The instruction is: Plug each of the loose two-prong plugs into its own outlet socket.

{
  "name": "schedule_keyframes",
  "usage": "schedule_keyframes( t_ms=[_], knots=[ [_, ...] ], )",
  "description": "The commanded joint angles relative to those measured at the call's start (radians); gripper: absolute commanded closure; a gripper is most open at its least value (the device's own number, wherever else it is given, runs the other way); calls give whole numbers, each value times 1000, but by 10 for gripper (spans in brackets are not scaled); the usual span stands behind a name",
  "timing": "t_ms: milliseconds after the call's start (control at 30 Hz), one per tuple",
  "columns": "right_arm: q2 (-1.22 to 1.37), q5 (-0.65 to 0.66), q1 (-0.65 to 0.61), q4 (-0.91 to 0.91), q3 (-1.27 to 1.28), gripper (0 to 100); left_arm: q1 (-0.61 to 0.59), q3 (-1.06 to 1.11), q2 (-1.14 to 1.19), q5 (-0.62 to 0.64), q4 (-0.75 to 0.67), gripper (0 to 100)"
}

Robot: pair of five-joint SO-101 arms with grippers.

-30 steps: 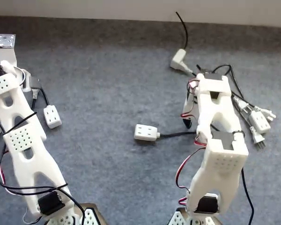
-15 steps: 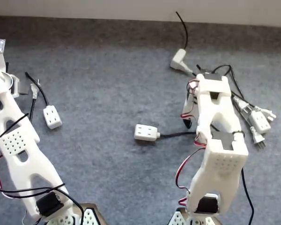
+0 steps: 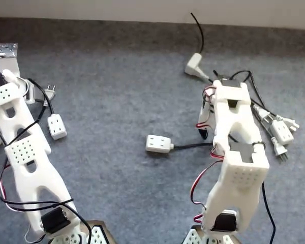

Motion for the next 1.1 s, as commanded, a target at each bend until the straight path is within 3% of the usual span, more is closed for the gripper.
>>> schedule_keyframes(
  t_ms=[0,467,900,1067],
  knots=[
    [10,-11,-15,-28,4,876,27,-39,-51,21,-8,701],
    [10,-11,-15,-42,10,876,22,-35,-127,-12,163,701],
    [10,-11,-15,-42,10,876,21,-35,22,-92,167,704],
    [12,-11,-15,-42,10,876,16,-35,30,-149,170,870]
  ],
)
